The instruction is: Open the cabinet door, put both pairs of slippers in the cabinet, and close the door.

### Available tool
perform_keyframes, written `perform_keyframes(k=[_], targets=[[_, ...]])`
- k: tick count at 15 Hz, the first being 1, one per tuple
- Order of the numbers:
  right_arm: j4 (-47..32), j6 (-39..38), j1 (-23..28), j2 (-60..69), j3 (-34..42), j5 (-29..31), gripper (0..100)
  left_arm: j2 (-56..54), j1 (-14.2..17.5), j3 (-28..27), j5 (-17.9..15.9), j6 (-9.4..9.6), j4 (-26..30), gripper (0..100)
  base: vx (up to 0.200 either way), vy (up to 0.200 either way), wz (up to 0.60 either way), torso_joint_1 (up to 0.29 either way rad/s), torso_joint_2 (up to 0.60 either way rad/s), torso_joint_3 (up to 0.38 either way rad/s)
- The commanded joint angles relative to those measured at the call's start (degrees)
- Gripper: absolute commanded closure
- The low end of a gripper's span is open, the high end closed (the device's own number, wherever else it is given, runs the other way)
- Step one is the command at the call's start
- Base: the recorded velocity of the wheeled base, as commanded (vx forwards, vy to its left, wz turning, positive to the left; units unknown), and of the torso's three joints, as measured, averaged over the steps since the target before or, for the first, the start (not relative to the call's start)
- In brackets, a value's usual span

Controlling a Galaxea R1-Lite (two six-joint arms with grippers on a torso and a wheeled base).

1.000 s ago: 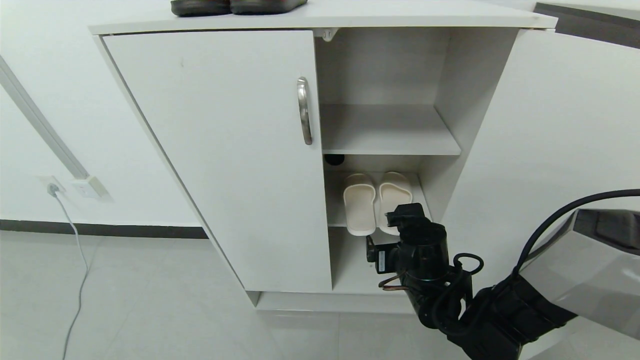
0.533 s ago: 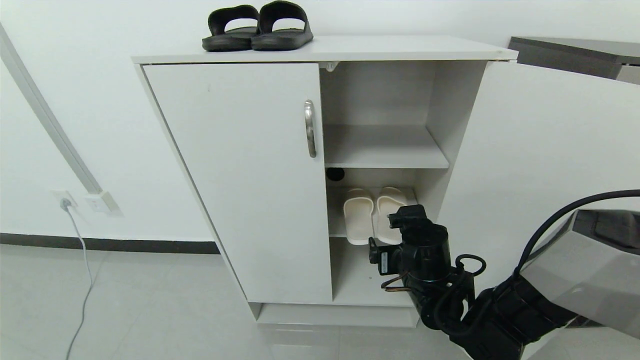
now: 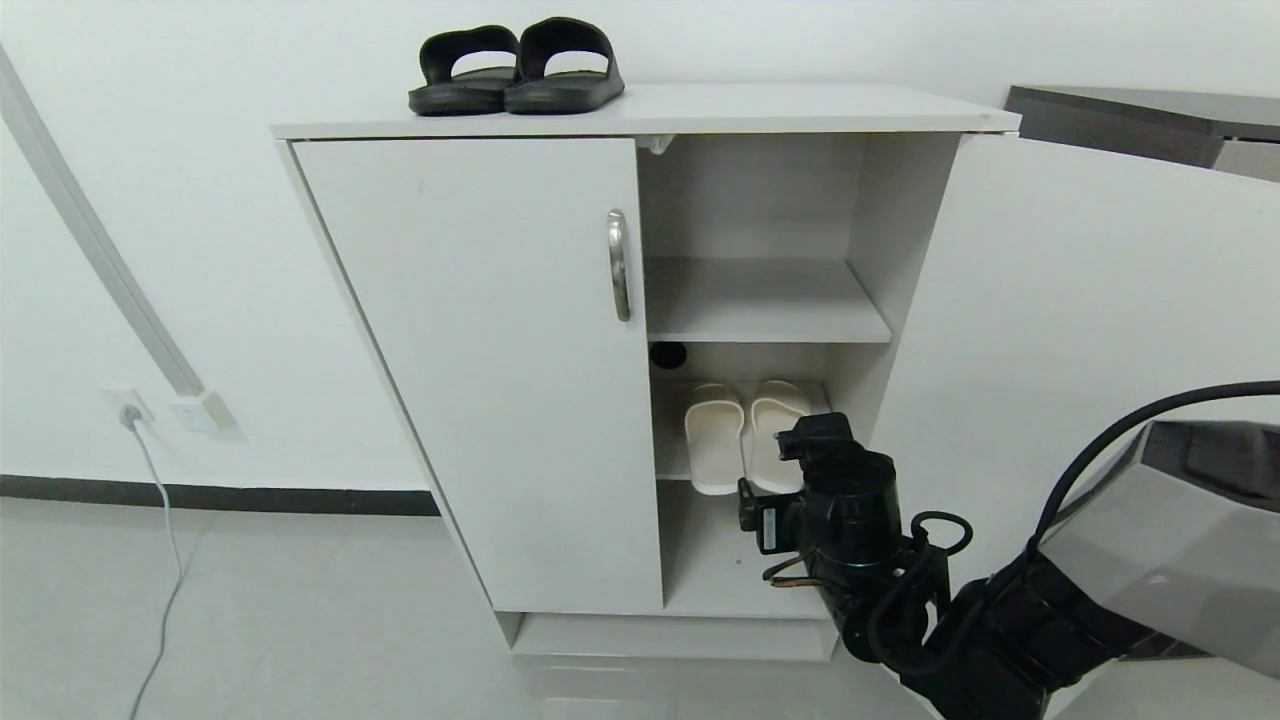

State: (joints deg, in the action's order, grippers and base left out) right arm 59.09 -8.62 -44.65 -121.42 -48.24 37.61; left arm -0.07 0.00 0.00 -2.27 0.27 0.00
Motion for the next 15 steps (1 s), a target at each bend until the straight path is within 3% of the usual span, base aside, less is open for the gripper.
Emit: perform_keyframes(k=[1, 12, 15], targets=[[0.1, 0.0, 0.0, 0.0, 0.1, 0.0, 0, 0.1, 0.0, 0.0, 0.0, 0.0, 0.0, 100, 0.0, 0.2, 0.0, 0.007, 0.0, 0.002], [1.0, 0.3, 0.0, 0.0, 0.6, 0.0, 0, 0.1, 0.0, 0.0, 0.0, -0.09, 0.0, 100, 0.0, 0.2, 0.0, 0.004, 0.0, 0.004], [6.4, 2.9, 0.0, -0.4, 2.3, -0.3, 0, 0.1, 0.0, 0.0, 0.2, -0.18, 0.0, 100, 0.0, 0.133, 0.0, 0.002, 0.0, -0.003]])
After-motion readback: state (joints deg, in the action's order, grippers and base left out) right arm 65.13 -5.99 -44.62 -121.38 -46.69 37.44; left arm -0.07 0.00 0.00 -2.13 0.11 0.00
